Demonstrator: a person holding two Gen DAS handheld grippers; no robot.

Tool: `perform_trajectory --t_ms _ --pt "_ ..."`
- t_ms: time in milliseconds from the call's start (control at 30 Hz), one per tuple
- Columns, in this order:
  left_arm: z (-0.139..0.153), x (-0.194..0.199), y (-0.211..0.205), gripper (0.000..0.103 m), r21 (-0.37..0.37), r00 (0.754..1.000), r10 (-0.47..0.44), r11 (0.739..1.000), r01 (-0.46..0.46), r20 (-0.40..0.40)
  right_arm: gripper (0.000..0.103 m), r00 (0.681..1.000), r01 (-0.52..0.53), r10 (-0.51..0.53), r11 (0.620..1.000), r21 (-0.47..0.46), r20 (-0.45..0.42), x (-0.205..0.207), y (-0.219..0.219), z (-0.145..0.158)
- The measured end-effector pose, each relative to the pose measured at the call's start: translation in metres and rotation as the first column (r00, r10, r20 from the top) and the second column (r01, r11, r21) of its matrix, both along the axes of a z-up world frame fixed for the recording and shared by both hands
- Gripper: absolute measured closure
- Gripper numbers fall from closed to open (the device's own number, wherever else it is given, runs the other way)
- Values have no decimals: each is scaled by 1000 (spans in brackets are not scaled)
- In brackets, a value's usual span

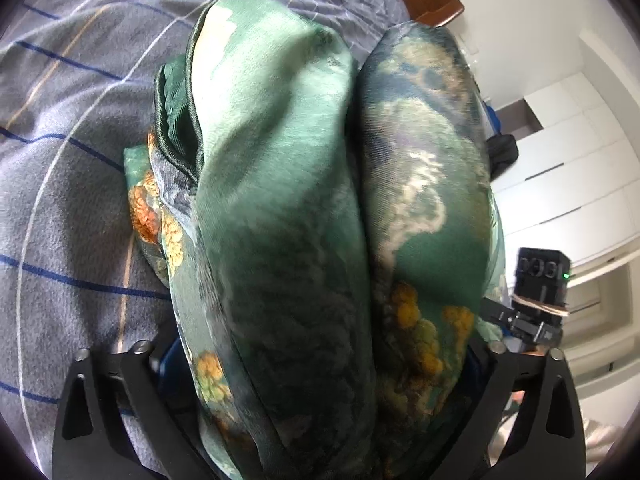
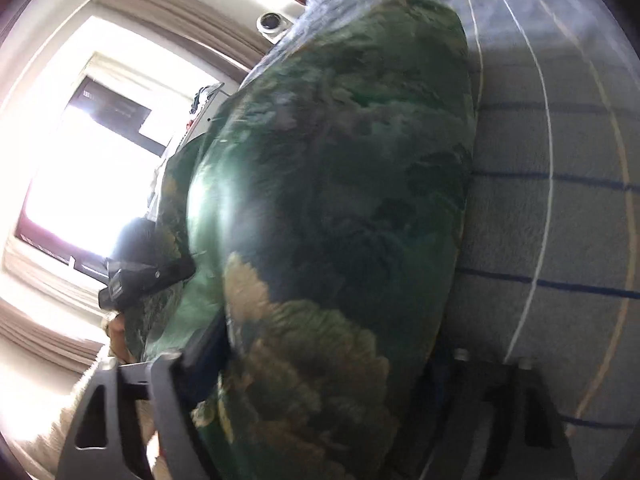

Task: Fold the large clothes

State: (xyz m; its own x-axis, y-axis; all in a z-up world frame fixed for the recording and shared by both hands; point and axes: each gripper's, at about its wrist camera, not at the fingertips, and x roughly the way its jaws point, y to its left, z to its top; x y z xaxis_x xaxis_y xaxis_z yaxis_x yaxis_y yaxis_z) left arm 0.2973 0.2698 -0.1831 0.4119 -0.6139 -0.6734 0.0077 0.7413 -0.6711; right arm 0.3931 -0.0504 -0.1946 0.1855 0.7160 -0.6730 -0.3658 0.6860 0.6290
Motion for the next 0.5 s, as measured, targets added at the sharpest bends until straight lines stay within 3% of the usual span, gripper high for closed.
perform_trajectory --t_ms 100,200,333,500 --pt "16 -15 2 28 -16 999 29 999 -28 39 33 996 -5 8 1000 -27 84 -13 6 19" --pt "43 -30 3 35 -43 995 49 998 -46 91 34 987 -19 19 1000 1 160 -26 8 40" --pt "81 -21 -7 36 -54 987 41 998 -33 157 34 970 -25 5 996 80 242 -31 -1 70" --pt "110 40 -27 36 -13 977 19 1000 -17 213 34 956 -4 -30 993 114 293 13 -19 89"
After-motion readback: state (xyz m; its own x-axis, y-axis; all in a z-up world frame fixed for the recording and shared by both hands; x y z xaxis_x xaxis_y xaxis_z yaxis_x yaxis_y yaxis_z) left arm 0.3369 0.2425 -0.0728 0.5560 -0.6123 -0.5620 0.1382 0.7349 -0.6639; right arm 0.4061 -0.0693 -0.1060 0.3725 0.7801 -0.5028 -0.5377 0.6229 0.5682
